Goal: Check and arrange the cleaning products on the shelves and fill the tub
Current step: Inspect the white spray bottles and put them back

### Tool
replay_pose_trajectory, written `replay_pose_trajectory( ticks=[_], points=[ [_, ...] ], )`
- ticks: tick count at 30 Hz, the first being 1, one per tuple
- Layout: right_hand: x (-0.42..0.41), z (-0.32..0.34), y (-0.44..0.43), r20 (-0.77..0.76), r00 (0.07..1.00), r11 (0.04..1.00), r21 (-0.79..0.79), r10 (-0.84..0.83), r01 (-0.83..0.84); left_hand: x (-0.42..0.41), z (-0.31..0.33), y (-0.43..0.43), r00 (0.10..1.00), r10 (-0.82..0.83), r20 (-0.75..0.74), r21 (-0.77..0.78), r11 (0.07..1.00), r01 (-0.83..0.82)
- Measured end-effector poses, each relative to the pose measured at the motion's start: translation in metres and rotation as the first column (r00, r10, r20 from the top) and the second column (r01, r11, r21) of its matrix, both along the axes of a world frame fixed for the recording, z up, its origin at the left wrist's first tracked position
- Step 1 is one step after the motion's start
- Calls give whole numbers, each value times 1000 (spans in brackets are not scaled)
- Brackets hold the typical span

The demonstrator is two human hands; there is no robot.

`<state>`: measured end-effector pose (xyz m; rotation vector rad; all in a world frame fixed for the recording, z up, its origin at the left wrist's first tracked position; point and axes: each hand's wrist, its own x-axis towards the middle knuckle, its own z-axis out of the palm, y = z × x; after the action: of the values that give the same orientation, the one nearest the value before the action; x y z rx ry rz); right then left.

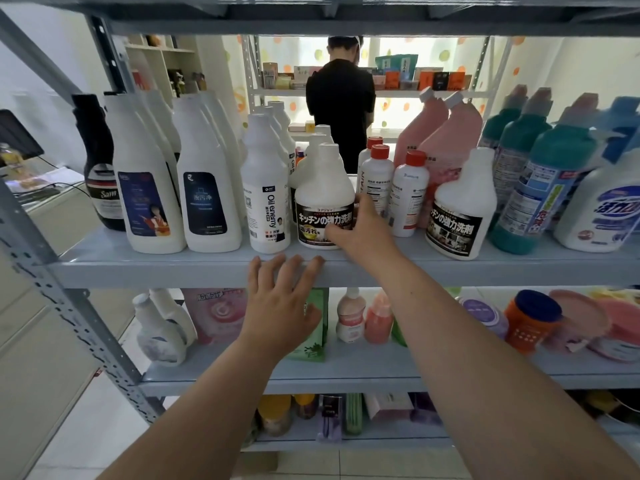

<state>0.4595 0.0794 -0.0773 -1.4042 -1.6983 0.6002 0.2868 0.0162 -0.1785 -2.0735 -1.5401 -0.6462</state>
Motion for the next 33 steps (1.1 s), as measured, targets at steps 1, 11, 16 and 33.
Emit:
replay_pose_trajectory(
  ticks=[1,11,16,33],
  points=[
    [-1,0,1,1,1000,1000,0,-8,8,0,0,0,1000,-2,2,3,1000,2],
    [8,-14,-7,21,988,973,180,-150,144,-1,0,1,1000,3,-2,-4,1000,-3],
    [51,-32,-37,31,906,711,632,-421,309,-2,-1,3,1000,9,-3,-16,1000,-9],
    [122,-14,-39,-258,933,941,158,-252,298,2,-4,4,1000,22,9,-27,999,-21]
  ],
)
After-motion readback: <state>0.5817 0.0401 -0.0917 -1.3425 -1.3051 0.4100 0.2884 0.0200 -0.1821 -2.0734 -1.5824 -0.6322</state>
